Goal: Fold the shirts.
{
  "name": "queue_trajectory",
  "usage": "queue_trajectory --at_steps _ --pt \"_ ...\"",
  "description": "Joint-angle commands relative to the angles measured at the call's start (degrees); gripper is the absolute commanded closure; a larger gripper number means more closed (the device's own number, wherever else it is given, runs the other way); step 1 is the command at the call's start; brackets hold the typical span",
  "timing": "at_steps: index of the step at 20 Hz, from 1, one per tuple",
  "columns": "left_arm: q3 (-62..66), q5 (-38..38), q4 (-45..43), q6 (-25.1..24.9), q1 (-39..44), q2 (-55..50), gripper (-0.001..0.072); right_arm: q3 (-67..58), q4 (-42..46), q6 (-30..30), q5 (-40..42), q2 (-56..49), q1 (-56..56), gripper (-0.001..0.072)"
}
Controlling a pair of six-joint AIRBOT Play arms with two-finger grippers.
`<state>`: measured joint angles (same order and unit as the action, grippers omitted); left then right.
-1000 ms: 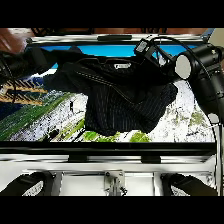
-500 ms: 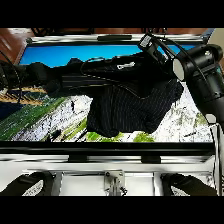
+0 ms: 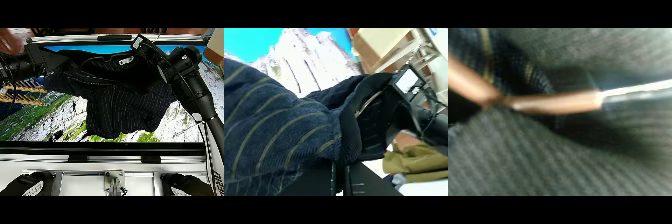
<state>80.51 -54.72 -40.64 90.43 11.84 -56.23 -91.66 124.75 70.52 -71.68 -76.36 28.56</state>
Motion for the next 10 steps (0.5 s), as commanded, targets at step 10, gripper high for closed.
queue_trajectory --at_steps 10 --pt "0.02 12.63 -9.97 -7.23 2.75 -3.32 0.0652 0.0 5.09 3.8 -2.71 0.22 18.51 0.0606"
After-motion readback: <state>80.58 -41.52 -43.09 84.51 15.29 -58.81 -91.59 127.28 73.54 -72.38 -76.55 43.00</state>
